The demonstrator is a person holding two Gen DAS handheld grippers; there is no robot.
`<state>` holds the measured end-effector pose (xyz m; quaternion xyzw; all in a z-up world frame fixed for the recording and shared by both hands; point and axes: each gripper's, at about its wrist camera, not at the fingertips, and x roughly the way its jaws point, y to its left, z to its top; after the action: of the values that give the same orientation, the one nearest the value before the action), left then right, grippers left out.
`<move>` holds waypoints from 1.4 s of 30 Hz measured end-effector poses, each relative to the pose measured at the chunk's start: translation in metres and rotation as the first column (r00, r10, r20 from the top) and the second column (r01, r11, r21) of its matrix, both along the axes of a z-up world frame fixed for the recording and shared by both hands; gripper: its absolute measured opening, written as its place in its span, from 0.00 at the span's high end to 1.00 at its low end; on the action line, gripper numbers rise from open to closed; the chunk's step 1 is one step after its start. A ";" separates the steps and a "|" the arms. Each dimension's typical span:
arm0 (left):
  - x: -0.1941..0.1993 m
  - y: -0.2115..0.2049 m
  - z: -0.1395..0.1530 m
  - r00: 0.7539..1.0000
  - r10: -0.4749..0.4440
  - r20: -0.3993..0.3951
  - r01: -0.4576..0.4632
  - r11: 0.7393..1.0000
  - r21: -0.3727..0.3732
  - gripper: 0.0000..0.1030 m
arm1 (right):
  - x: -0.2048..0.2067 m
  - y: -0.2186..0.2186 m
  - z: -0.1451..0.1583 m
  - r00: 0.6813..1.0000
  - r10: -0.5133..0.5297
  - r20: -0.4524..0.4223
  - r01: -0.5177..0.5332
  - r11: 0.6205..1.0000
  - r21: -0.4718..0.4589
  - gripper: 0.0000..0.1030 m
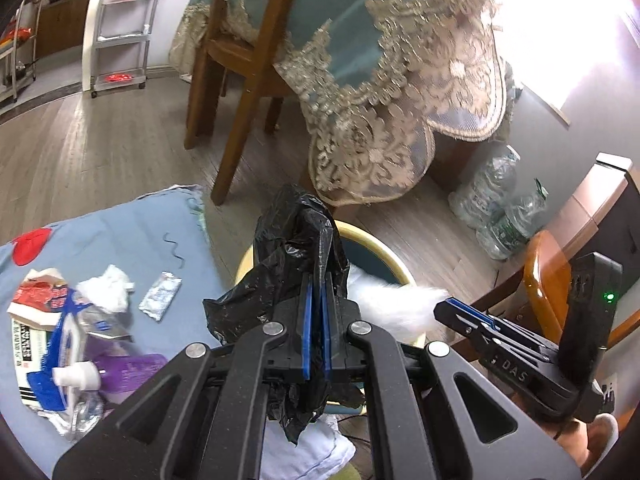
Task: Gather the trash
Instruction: 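Drop the black bag and clear wrapper into the teal bin, then move the left gripper back to the table and grasp the red-white wrapper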
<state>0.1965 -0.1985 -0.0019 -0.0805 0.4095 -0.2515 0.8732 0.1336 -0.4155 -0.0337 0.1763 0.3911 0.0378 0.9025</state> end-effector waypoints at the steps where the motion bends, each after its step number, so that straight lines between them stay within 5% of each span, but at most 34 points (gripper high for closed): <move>1: 0.001 -0.005 -0.003 1.000 -0.005 -0.005 0.005 1.000 0.002 0.97 | -0.001 -0.002 0.000 1.000 -0.006 0.006 0.006 1.000 0.004 0.71; 9: 0.013 -0.035 -0.030 0.996 -0.074 -0.049 0.075 0.997 0.017 0.93 | -0.008 -0.017 0.008 0.996 -0.073 0.057 0.070 0.996 0.054 0.55; 17: 0.006 -0.031 -0.023 0.994 -0.104 -0.016 0.104 0.995 0.003 0.51 | -0.007 -0.014 0.010 0.995 -0.064 0.072 0.059 0.996 0.062 0.50; 27: -0.008 0.011 0.001 0.993 -0.076 0.088 0.070 0.995 0.077 0.41 | -0.004 -0.003 0.013 0.996 -0.035 0.078 0.030 0.998 0.055 0.41; 42: -0.017 0.153 0.006 0.979 0.159 0.130 -0.175 0.977 0.121 0.38 | 0.005 0.035 0.016 0.995 0.063 0.080 -0.067 0.997 0.048 0.38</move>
<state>0.1794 -0.0450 0.0041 -0.0418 0.3641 -0.1541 0.9176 0.1390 -0.3809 -0.0181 0.1847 0.3596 0.0838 0.9108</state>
